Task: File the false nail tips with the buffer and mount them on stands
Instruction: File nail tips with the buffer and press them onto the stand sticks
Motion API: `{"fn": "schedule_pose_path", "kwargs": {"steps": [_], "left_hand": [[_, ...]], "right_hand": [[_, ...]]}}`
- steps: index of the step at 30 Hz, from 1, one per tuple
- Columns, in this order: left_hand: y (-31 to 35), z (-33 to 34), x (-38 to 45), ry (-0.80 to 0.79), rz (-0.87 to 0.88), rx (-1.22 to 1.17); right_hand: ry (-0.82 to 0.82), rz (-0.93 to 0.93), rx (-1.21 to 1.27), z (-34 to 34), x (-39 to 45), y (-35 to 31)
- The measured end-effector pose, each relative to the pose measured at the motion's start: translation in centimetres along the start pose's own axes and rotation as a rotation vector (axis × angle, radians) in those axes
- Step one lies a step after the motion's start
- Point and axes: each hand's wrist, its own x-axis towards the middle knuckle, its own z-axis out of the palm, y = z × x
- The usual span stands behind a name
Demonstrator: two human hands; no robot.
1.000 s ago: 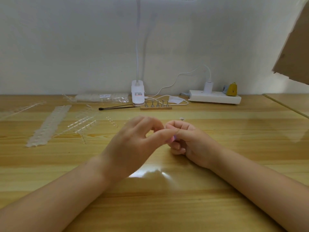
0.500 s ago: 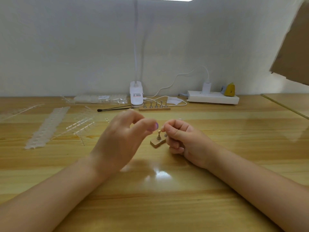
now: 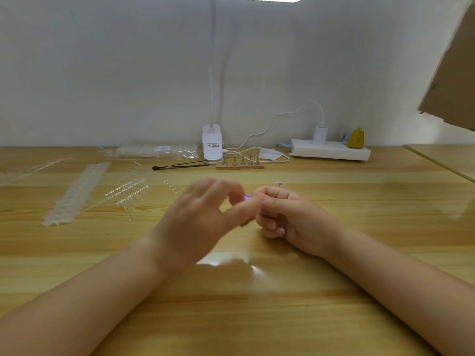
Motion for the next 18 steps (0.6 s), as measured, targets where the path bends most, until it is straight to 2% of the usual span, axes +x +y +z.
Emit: {"fn": "schedule_pose_path", "kwargs": {"steps": [3,5,7,8,12,13,16,18], "left_hand": [[-0.8,-0.4,0.0,0.032,-0.134,-0.005],[0.0,-0.3,0.2,0.075,-0.025,-0.062],[0.8,0.0,0.2,0.044,0.103,-0.064],[0.8,0.0,0.3,0.019,0.096,-0.056],[-0.5,-0.8,0.5,-0.026,-0.254,-0.132],[-0.5,-0.8,0.5,-0.01,-0.2,-0.123],[0.6,0.1,0.0,0.037,0.12,-0.065],[0.3,0.2,0.0,0.027,0.088,-0.042]], "right_hand": [[0.002,0.016,0.005,-0.1,0.1,0.0],[-0.01,0.009,-0.012,-0.1,0.1,0.1],[-0.024,0.014,-0.025,0.0,0.1,0.0],[-0.029,0.018,-0.024,0.0,0.1,0.0],[-0.007,0.024,0.02,-0.1,0.1,-0.1],[-0.006,0.02,0.019,-0.1,0.1,0.0],[-0.022,0.008,-0.011,-0.1,0.0,0.1],[-0.029,0.007,-0.01,-0.1,-0.1,0.0]]}}
